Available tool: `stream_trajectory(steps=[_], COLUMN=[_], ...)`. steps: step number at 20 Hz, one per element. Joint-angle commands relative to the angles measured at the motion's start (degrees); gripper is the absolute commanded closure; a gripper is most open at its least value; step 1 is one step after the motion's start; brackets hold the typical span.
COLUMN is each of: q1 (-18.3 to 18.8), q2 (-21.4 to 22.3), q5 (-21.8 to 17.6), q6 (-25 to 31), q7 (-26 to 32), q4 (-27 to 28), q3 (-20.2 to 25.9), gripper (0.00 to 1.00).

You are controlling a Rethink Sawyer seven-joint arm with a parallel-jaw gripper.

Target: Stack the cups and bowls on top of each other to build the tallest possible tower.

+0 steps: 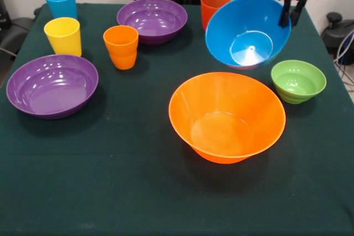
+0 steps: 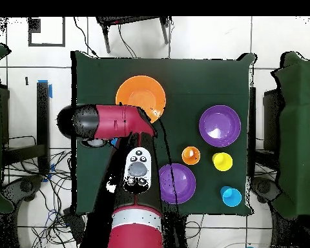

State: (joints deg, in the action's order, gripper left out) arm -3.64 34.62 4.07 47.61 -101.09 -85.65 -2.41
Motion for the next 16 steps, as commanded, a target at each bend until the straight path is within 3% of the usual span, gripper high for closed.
stream_trajectory(steps=[1,16], q1=[0.23,4.67], q2=[-4.27,-7.40], q5=[1.48,7.40], q6=[6.86,9.16], q7=[-7.66,-3.57], q4=[7.75,9.62], q3=[4.52,9.39], gripper=[1.00,1.00])
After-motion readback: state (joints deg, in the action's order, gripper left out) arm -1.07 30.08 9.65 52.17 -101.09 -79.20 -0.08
